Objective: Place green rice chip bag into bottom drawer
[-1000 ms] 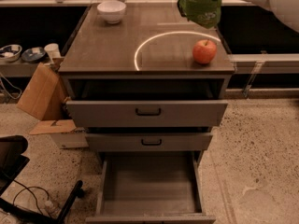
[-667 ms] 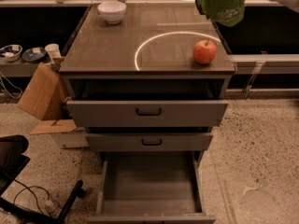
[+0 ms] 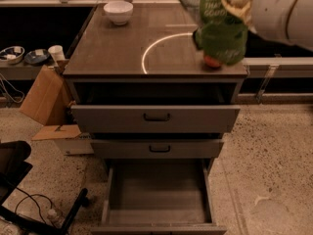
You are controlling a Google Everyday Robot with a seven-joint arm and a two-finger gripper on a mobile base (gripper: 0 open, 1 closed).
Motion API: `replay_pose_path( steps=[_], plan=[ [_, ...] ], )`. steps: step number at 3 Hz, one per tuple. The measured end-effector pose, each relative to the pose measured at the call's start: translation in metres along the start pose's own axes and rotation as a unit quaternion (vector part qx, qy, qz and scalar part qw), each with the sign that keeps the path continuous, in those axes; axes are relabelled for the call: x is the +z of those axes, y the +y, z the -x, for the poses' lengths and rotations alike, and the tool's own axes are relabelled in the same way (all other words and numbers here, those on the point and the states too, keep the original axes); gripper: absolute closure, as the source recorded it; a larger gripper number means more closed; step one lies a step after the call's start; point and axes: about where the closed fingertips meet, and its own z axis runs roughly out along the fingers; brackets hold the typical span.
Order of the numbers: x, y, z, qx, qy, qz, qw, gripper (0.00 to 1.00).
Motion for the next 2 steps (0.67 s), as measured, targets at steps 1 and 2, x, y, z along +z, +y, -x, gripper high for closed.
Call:
replay_pose_path(
  steps=[1,2],
  plan=[
    [-0.018,0.111,0.010,0.089,-0.023,0.120,0.9885,1.00],
    [-0.046,0.211,0.029,0.196,-0.055,0.202,0.9579,1.00]
  ],
)
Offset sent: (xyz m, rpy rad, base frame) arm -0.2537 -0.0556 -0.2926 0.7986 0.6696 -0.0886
